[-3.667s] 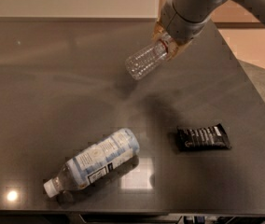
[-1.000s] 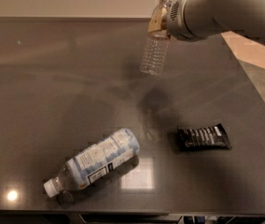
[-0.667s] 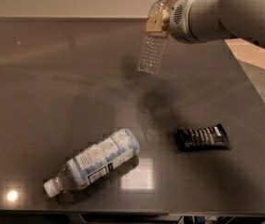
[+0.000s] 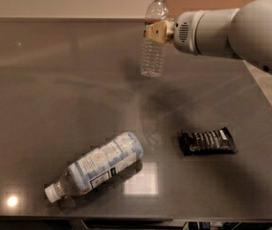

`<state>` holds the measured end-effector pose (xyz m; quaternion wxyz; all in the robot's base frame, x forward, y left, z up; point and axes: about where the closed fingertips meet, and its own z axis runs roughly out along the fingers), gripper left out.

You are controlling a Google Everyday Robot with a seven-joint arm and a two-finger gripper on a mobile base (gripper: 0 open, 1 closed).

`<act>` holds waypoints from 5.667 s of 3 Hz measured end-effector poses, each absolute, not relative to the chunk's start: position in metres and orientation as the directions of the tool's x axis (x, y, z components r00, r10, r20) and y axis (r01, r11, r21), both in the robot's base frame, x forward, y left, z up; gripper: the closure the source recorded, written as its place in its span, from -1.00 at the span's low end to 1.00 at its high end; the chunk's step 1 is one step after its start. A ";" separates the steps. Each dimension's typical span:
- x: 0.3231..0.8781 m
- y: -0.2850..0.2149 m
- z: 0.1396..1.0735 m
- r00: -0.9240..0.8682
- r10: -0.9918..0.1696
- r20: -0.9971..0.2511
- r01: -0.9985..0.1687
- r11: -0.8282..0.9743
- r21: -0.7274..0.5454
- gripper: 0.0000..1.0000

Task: Place water bottle upright

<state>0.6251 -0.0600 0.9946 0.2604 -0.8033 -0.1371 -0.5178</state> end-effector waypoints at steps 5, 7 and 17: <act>0.635 -0.057 0.966 0.031 0.267 0.963 0.555 -0.806 0.206 1.00; 0.630 -0.067 0.965 0.170 0.133 0.976 0.506 -0.862 0.030 1.00; 0.635 -0.071 0.921 0.050 0.074 0.996 0.481 -0.876 0.042 -1.00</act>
Offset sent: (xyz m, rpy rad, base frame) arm 0.0079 0.0097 -0.0209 -0.4105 -0.6203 0.1742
